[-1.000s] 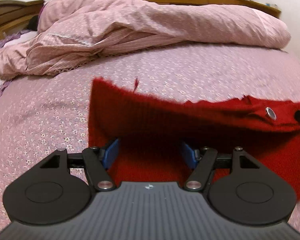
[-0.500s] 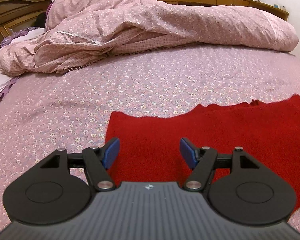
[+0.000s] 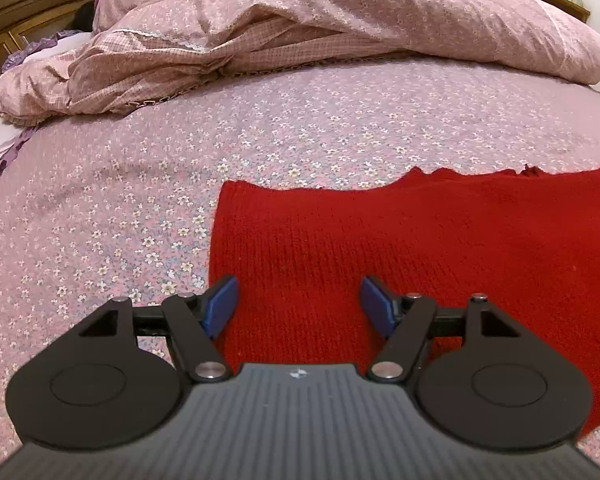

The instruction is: Fold small clothes

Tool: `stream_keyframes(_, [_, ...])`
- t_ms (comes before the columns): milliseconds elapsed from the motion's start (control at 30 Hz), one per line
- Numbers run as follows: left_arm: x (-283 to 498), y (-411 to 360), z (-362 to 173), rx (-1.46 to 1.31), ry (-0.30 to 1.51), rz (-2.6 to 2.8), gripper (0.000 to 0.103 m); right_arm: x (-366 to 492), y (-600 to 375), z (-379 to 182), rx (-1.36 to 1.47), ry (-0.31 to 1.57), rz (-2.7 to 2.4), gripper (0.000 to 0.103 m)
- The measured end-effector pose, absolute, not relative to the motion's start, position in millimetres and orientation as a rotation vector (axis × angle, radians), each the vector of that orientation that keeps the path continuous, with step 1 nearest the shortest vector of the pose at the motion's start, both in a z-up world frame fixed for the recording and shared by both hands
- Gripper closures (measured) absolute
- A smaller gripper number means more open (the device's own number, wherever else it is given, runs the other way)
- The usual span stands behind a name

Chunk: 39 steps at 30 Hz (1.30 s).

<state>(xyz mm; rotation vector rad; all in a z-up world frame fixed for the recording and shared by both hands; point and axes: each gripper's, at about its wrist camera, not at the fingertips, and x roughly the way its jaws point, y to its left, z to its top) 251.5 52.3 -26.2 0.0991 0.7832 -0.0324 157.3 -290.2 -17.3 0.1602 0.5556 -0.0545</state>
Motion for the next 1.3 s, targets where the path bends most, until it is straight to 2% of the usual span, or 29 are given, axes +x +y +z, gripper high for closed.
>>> stream_keyframes(333, [238,59,-4,0.065,0.799,-0.036,0.029,142,-301,1,0.303,0.559,-0.061,0.055])
stream_keyframes(433, [228,61,4,0.052,0.814,-0.034,0.028,127,-302,11,0.332,0.544,-0.08,0.049])
stream_keyframes(500, [221,63,9,0.037,0.819,-0.039,0.026,116,-301,16,0.337,0.535,-0.111,0.041])
stream_keyframes(567, [212,64,14,0.03,0.819,-0.041,0.024,105,-301,21,0.346,0.525,-0.121,0.039])
stream_keyframes(733, [190,61,22,0.07,0.808,-0.028,0.015,79,-303,31,0.39,0.493,-0.124,0.038])
stream_keyframes(1300, [157,83,17,-0.001,0.832,0.063,0.013,27,-306,7,0.611,0.556,-0.279,0.036])
